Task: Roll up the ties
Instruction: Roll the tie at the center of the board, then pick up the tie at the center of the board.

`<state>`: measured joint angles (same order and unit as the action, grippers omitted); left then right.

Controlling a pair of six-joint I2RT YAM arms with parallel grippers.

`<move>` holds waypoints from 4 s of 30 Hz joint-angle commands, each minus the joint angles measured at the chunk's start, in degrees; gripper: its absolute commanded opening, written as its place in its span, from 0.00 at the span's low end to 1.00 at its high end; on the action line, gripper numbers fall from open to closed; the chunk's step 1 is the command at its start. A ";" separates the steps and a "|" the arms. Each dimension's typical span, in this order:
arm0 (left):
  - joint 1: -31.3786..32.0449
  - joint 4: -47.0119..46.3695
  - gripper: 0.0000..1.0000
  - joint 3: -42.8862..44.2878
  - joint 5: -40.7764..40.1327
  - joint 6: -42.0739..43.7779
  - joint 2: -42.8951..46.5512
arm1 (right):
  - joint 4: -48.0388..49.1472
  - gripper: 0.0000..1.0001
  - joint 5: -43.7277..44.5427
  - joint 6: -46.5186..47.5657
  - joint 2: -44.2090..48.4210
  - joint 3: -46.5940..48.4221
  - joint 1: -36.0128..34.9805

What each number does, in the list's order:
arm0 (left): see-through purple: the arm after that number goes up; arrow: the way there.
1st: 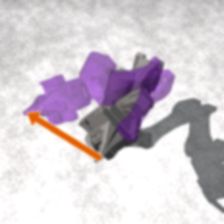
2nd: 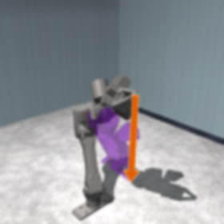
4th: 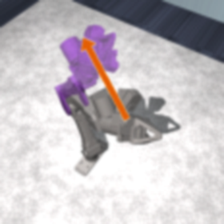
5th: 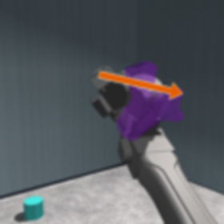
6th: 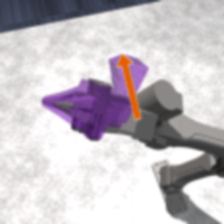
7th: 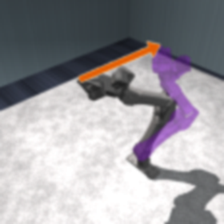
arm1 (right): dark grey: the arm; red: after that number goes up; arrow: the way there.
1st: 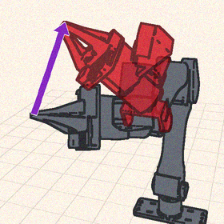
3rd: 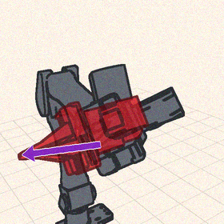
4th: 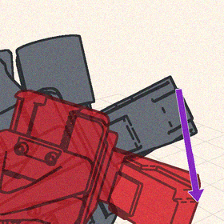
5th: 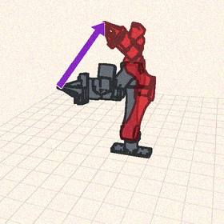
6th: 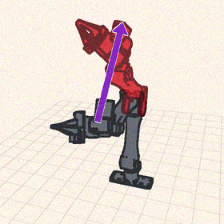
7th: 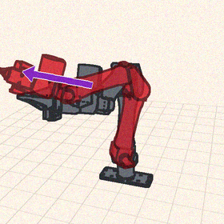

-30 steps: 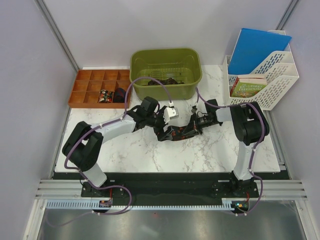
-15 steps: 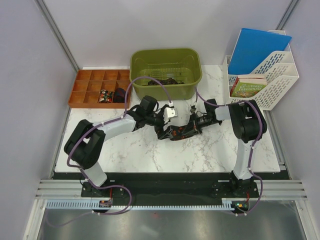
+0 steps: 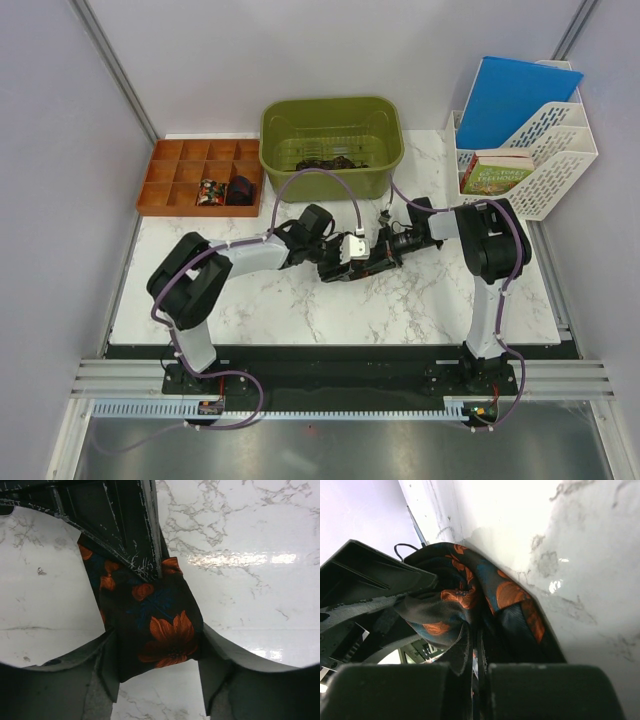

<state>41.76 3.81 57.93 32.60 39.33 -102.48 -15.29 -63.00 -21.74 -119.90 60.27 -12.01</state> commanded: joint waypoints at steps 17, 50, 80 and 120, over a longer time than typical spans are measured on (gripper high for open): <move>1.57 4.00 0.64 4.82 -2.62 -2.86 -3.78 | 5.18 0.00 11.76 -5.07 -0.60 -5.25 -5.04; 2.98 30.99 0.30 22.31 -10.10 -3.38 -15.38 | 17.13 0.52 6.40 -19.40 7.93 -7.54 -4.25; -2.03 10.87 0.91 10.45 1.06 -10.59 -1.94 | 3.96 0.00 15.01 -4.02 1.33 -4.20 0.23; -1.24 19.04 0.10 15.37 -5.00 -13.93 -10.81 | -1.15 0.56 18.69 2.29 20.92 -3.14 1.73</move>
<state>40.29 19.03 72.60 31.14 27.46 -111.09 -16.99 -48.07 -22.74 -106.43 57.34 -10.07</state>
